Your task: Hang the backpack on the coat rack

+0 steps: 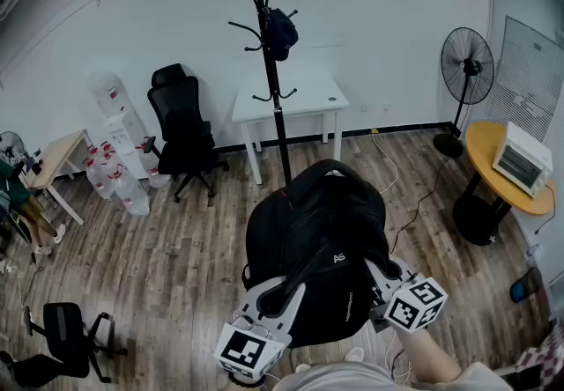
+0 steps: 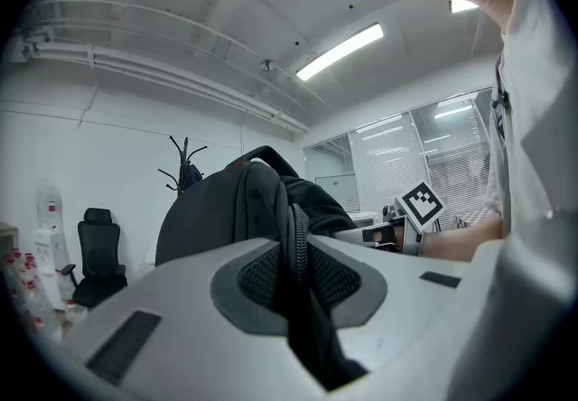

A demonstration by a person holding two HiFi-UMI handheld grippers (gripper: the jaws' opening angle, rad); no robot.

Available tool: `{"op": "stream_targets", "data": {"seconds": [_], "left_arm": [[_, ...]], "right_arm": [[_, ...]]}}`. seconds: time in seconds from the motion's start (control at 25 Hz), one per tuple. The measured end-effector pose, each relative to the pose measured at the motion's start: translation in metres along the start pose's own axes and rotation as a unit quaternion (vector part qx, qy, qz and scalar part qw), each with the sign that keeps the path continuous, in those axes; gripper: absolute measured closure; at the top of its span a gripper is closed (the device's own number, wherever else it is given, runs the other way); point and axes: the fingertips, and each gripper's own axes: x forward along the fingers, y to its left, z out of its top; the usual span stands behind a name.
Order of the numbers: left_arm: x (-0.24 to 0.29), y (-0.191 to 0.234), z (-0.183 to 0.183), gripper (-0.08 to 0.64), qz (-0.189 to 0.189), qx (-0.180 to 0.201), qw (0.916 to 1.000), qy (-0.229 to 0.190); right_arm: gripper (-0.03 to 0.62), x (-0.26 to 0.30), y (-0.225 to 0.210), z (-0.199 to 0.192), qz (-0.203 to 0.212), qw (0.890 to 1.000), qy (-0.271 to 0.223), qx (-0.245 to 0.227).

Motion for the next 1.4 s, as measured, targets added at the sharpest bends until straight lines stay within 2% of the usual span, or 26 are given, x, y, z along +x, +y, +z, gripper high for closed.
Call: {"op": "stream_targets", "data": {"seconds": [0.16, 0.48, 0.84, 1.24, 1.4], "left_arm": [[-0.006, 0.007, -0.001, 0.505, 0.004, 0.013, 0.9999, 0.003], [-0.015, 0.031, -0.002, 0.505, 0.001, 0.002, 1.0, 0.001], [0.002, 0.068, 0.006, 0.505, -0.002, 0.031, 0.9995, -0.007], [0.063, 0.132, 0.007, 0.505, 0.016, 0.042, 0.999, -0.005], [0.097, 0.165, 0.01, 0.505, 0.036, 0.038, 0.9986, -0.006]], "right_arm": [[0.558, 0.01, 0.008, 0.0, 0.005, 1.0, 0.0, -0.006], [0.557, 0.027, 0.021, -0.001, -0.004, 1.0, 0.004, 0.0], [0.558, 0.066, 0.015, 0.01, -0.003, 1.0, -0.002, 0.01], [0.558, 0.137, -0.027, 0.036, 0.013, 1.0, -0.006, 0.009], [0.56, 0.177, -0.052, 0.048, 0.025, 1.0, -0.002, 0.014]]}}
